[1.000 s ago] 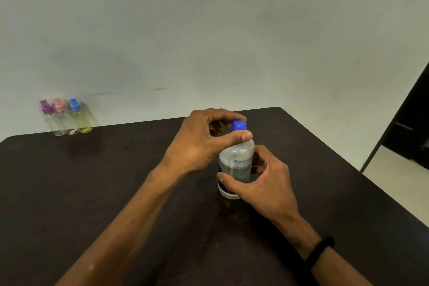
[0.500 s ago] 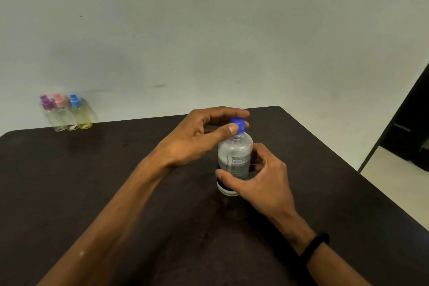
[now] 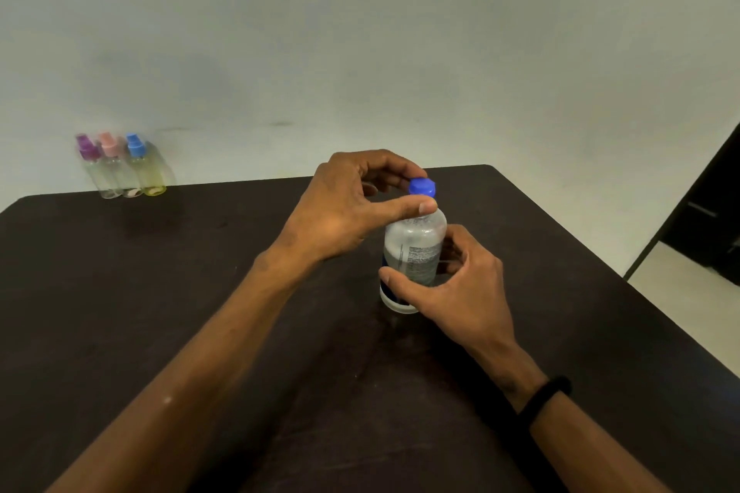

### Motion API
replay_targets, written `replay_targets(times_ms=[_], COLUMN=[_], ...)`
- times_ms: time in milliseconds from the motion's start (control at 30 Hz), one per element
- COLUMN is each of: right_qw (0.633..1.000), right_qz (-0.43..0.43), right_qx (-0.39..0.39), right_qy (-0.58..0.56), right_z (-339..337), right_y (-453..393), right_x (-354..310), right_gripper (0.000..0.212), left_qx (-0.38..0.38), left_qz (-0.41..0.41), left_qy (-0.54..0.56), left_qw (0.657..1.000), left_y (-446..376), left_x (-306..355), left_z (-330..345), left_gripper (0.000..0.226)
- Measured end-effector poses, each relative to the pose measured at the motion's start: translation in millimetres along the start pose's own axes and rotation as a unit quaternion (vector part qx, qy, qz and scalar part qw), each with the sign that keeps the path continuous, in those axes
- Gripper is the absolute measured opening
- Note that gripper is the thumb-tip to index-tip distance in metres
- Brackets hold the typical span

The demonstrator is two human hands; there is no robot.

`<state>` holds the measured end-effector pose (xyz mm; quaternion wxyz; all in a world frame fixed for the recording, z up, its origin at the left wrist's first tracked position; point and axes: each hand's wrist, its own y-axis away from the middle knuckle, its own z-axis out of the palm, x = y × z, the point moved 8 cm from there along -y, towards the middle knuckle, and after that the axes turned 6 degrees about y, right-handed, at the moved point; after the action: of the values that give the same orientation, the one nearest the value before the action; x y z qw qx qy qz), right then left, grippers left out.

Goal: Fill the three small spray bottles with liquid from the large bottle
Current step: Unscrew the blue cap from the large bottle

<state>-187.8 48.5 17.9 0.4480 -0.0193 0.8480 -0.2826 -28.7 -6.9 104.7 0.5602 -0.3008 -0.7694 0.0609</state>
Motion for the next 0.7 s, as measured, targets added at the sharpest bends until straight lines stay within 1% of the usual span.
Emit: replay_targets(times_ms=[167,300,400,700], right_qw=[1.0,1.0,1.0,1.0], right_qz=[0.001,0.0,-0.002,0.005], right_qx=[0.002,0.005,0.003,0.007], right_qy=[-0.002,-0.002,-0.003,0.0], right_z=[-1.6,-0.7,-0.3,-0.3], right_y=[0.7,1.0,0.5,0.5], right_x=[0.5,0.8,0.5,-0.5], right_gripper=[0.065,0.066,0.066,0.064], left_qx=[0.022,0.018,0.017,0.075], left_qz=[0.004,0.008,0.005,0.002], left_qy=[-0.007,-0.026,-0.053,-0.032], left_qw=[1.0,0.999,0.998,0.997], left_y=[0.6,1.2,1.2,5.6], left_x=[-0.3,1.4,1.6,5.0], left_z=[0.6,2.7,5.2,6.7], left_gripper=[0.034,0.039,0.036,0.032])
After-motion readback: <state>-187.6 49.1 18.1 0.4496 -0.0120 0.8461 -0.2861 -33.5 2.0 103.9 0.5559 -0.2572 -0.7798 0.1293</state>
